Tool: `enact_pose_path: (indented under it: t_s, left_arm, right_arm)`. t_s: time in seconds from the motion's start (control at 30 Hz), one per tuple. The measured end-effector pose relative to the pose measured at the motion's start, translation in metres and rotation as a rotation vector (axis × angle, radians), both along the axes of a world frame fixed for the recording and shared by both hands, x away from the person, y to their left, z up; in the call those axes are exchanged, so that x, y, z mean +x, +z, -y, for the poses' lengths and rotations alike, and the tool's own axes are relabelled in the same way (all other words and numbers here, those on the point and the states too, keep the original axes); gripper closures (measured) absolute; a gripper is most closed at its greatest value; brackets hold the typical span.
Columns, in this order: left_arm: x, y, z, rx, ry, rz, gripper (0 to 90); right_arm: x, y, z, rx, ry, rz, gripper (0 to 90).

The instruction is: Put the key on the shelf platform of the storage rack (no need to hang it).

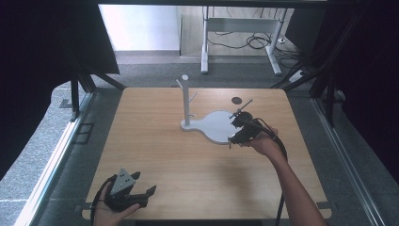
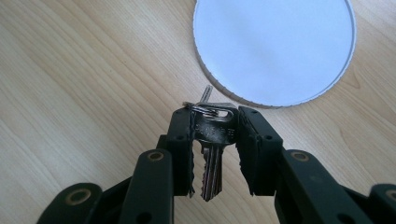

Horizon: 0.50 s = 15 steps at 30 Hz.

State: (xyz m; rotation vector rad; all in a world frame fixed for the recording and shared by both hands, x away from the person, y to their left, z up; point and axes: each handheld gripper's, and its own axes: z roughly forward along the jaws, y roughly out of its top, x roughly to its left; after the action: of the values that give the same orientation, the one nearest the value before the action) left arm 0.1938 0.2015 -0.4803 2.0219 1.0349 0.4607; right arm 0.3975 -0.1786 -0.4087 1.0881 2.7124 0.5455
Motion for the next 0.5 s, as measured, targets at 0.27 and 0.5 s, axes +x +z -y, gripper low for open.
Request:
enact_pose_path:
  t_s: [0.27, 0.5]
  left_arm:
    - [0.0, 0.0, 0.001, 0.003, -0.003, -0.002, 25.1]
    - [0.0, 0.0, 0.001, 0.002, -0.002, 0.001, 25.1]
  right_arm:
    - [0.009, 0.002, 0.0, 0.015, -0.02, 0.002, 68.1]
    - [0.021, -0.001, 0.003, 0.022, -0.05, -0.011, 68.1]
